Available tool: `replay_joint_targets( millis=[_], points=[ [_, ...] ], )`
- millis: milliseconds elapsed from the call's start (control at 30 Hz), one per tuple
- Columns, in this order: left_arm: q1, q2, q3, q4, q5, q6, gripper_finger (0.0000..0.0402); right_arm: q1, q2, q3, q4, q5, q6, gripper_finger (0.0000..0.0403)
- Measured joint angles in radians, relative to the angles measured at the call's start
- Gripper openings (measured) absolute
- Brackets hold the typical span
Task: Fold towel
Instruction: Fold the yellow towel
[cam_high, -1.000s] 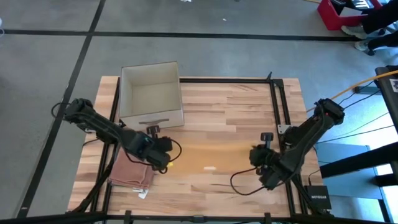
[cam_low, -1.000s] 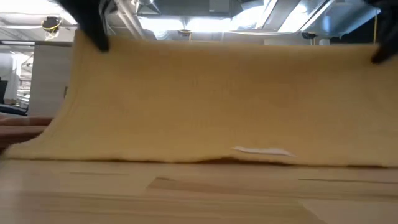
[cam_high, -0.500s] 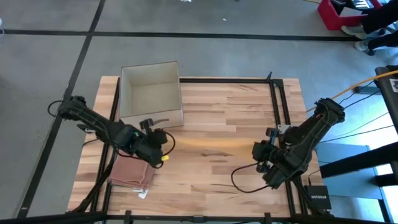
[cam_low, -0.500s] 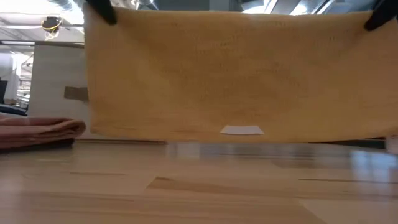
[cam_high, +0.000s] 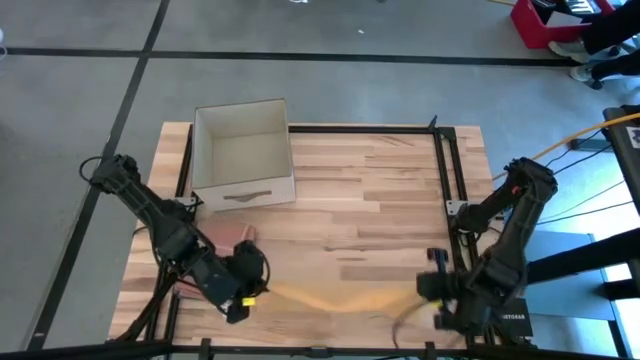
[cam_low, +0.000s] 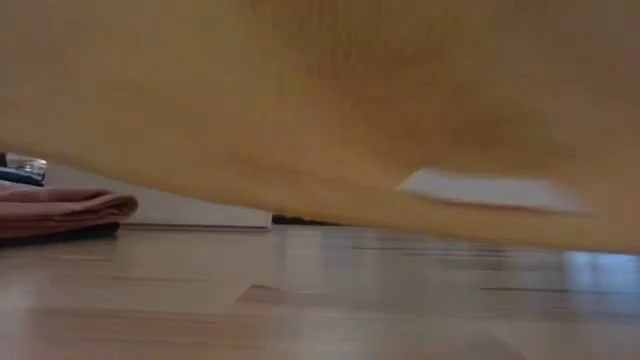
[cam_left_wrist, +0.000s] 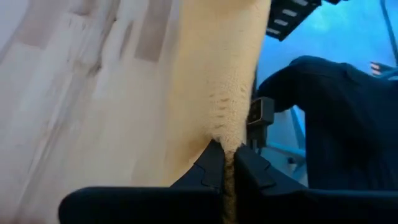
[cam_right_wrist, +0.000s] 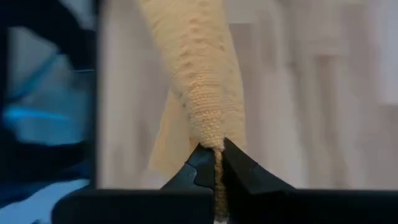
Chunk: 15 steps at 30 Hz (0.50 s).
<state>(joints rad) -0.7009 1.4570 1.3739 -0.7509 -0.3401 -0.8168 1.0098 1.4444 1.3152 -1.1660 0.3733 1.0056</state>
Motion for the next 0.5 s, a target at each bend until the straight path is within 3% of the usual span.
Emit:
replay_joint_targets(
  millis=[200, 300, 500],
  points=[
    [0.013, -0.002, -0.153, 0.092, 0.000, -0.056, 0.0005, 0.073, -0.028, -0.185, 0.175, 0.009, 0.114, 0.0005],
    [0.036, 0.001, -0.260, 0.109, -0.010, -0.095, 0.0005, 0.070, -0.026, -0.303, 0.197, -0.003, 0.161, 0.0005],
    [0.109, 0.000, -0.407, 0.115, -0.104, -0.124, 0.0005, -0.002, -0.027, -0.458, 0.183, 0.088, 0.169, 0.0015]
  ],
)
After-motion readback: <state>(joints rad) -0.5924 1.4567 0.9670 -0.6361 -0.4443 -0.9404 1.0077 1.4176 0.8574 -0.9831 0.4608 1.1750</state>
